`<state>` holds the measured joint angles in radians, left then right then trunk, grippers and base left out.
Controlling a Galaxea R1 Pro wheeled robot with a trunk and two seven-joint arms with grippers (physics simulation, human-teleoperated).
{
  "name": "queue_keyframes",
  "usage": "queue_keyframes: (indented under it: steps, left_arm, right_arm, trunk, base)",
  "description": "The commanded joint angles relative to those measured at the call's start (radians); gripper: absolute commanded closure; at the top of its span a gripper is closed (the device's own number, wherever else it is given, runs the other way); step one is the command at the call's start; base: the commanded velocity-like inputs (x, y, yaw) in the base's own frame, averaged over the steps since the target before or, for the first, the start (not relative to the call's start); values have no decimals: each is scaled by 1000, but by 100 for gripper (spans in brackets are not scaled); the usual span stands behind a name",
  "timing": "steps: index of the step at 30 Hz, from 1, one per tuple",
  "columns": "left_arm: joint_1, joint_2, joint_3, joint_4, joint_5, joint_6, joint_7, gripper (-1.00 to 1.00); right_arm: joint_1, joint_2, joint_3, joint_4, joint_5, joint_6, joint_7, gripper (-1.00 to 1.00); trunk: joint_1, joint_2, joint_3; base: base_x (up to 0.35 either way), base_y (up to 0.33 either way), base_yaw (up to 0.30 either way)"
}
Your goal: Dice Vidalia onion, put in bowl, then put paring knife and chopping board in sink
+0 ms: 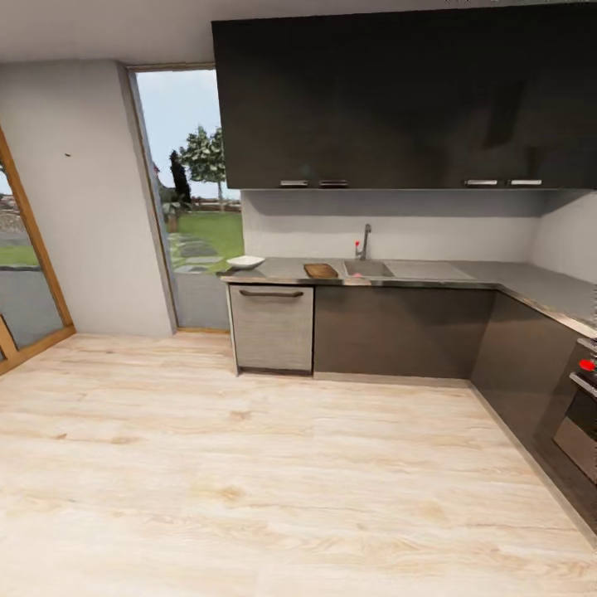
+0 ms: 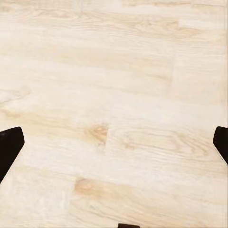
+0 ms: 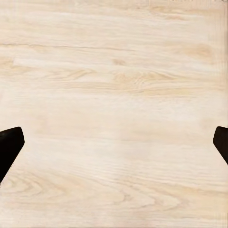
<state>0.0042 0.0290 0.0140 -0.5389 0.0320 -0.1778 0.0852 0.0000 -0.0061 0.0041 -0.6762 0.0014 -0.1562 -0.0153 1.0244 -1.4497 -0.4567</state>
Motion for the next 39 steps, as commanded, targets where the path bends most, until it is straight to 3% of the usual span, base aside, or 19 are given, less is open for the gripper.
queue_keyframes:
  steps: [1,19,39]
  left_arm:
    - [0,0,-1,-1,3,-2,2,-100]
    - [0,0,-3,-1,3,-2,2,-100]
    - [0,0,0,-2,3,-3,4,-100]
  right_arm:
    - [0,0,0,0,0,-2,-2,-100]
    - [0,1,0,4,0,-2,-2,-100]
    - [0,1,0,18,0,-2,-2,-100]
  trunk:
    - [1,0,0]
    - [1,0,16]
    - [1,0,17]
  base:
    - [290,133,-217]
    - [291,55,-202]
    - [289,0,49]
